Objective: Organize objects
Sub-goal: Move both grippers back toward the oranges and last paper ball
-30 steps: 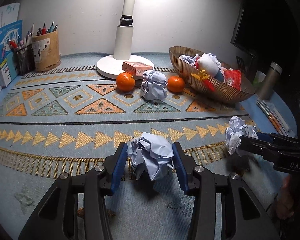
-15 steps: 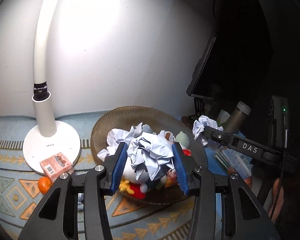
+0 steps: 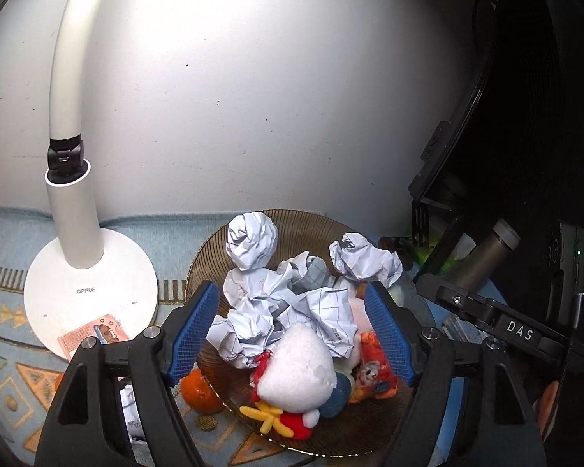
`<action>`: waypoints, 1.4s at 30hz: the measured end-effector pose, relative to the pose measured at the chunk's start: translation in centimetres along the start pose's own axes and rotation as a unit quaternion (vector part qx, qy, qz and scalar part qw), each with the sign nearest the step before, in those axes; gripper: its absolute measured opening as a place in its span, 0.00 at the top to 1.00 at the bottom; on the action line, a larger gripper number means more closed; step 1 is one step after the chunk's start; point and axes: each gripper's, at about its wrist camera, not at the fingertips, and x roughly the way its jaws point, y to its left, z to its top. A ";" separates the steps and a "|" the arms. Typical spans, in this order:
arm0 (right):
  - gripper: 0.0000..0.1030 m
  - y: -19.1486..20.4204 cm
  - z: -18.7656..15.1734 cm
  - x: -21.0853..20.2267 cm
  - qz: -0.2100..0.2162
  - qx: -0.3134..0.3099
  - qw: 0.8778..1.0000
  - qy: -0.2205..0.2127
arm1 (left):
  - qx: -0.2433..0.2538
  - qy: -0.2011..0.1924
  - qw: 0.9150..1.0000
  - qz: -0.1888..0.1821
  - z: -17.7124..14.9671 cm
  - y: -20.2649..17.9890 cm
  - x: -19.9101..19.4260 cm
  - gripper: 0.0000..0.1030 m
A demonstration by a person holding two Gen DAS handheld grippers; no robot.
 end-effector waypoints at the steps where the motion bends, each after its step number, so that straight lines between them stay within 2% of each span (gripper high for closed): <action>1: 0.30 0.0 -0.5 -0.5 0.001 -0.001 1.000 -0.002 | 0.001 -0.004 1.000 0.000 -0.3 0.0 -0.8 0.26; 6: 0.30 1.9 -3.1 -4.6 0.002 -0.030 0.999 -0.022 | 0.007 -0.038 0.999 0.008 -1.9 0.0 -6.4 0.26; 11: 0.29 5.2 -5.9 -8.2 0.038 -0.049 0.998 -0.021 | 0.016 -0.071 0.997 0.035 -4.7 0.6 -13.0 0.24; 13: 0.29 6.9 -7.7 -8.3 0.067 -0.057 0.996 0.012 | 0.011 -0.079 0.995 0.061 -6.3 2.2 -15.3 0.03; 15: 0.29 8.7 -10.2 -7.8 0.090 -0.069 0.993 0.043 | 0.011 -0.079 0.992 0.095 -8.3 3.4 -16.2 0.03; 20: 0.29 11.8 -16.0 -4.6 0.086 -0.109 0.986 0.087 | 0.016 -0.039 0.983 0.181 -12.7 7.8 -15.2 0.04; 21: 0.29 12.2 -16.8 -3.9 0.083 -0.120 0.986 0.084 | 0.013 -0.028 0.981 0.191 -13.5 8.8 -14.9 0.09; 22: 0.29 12.6 -17.5 -3.5 0.073 -0.132 0.985 0.079 | 0.008 -0.019 0.981 0.194 -14.2 9.5 -14.4 0.13; 25: 0.29 13.4 -19.0 -2.5 0.049 -0.172 0.982 0.059 | -0.005 0.001 0.980 0.198 -15.2 10.5 -13.6 0.16; 27: 0.29 13.5 -19.9 -1.9 0.044 -0.183 0.981 0.052 | 0.005 -0.013 0.981 0.192 -15.2 10.2 -13.8 0.16; 29: 0.29 13.7 -20.2 -1.0 0.024 -0.191 0.979 0.063 | 0.006 0.001 0.981 0.193 -15.2 10.1 -13.4 0.16; 31: 0.29 13.6 -20.0 -1.3 0.026 -0.189 0.980 0.052 | 0.004 -0.001 0.981 0.193 -15.1 10.1 -13.5 0.16; 37: 0.29 12.2 -19.3 -1.2 0.044 -0.153 0.985 0.063 | -0.010 0.007 0.983 0.186 -15.0 10.7 -13.5 0.16; 40: 0.29 12.1 -18.7 -0.5 0.052 -0.138 0.986 0.082 | 0.002 0.035 0.986 0.164 -14.3 10.7 -12.8 0.18; 42: 0.29 12.5 -18.1 0.2 0.081 -0.117 0.985 0.101 | 0.030 0.045 0.986 0.155 -13.0 10.6 -12.6 0.19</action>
